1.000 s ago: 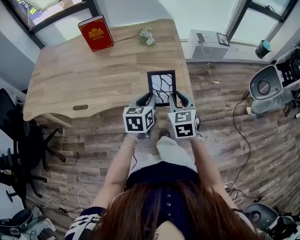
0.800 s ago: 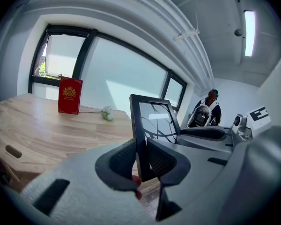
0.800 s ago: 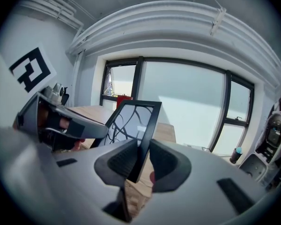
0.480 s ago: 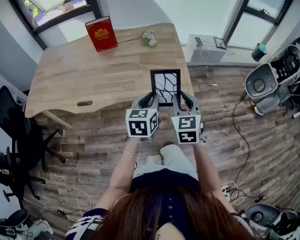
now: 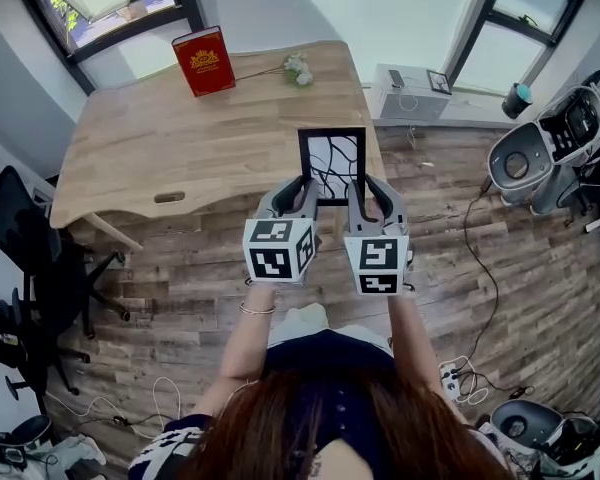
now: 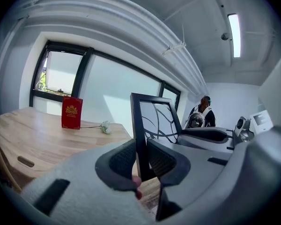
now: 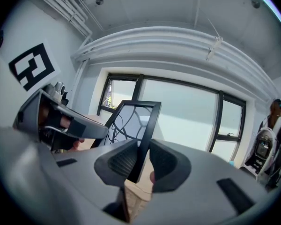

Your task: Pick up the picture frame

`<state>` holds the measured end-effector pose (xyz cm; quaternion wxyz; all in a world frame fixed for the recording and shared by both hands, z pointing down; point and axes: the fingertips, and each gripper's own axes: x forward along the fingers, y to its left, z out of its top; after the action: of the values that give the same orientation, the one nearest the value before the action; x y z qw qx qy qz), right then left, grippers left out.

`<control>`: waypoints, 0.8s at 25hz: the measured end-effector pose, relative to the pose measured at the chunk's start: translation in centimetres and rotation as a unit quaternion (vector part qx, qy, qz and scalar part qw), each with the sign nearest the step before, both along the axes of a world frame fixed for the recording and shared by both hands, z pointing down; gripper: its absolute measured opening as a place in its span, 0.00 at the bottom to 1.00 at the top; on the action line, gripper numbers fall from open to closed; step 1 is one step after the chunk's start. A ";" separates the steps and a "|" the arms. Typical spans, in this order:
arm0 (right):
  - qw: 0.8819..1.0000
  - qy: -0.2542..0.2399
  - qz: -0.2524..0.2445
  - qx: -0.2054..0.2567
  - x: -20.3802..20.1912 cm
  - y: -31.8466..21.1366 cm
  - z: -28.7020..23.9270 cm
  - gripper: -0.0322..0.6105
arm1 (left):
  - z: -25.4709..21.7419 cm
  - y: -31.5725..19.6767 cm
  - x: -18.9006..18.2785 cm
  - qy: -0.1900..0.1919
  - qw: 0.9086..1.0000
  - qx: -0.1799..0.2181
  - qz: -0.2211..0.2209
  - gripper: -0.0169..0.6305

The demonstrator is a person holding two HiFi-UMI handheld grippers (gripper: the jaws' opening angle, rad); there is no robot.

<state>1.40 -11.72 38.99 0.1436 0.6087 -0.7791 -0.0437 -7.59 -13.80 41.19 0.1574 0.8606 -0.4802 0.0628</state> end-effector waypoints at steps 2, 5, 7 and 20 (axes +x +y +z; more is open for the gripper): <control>1.000 -0.003 -0.001 0.005 0.2 0.6 -0.6 0.18 | -0.6 0.6 0.2 -0.001 1.000 0.005 0.000 0.16; 1.000 -0.008 -0.004 0.011 0.8 1.8 -1.3 0.18 | -1.6 1.9 0.6 -0.004 1.000 0.014 -0.004 0.16; 1.000 -0.010 -0.006 0.015 1.2 2.5 -1.8 0.18 | -2.2 2.7 1.0 -0.004 1.000 0.018 -0.006 0.16; 0.998 -0.025 -0.022 0.052 3.3 8.9 -5.1 0.18 | -5.8 9.2 3.0 -0.003 0.998 0.050 -0.023 0.16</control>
<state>4.69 -2.80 33.93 0.0915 0.5990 -0.7923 -0.0722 -4.63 -4.62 35.42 0.1143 0.8559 -0.5029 0.0377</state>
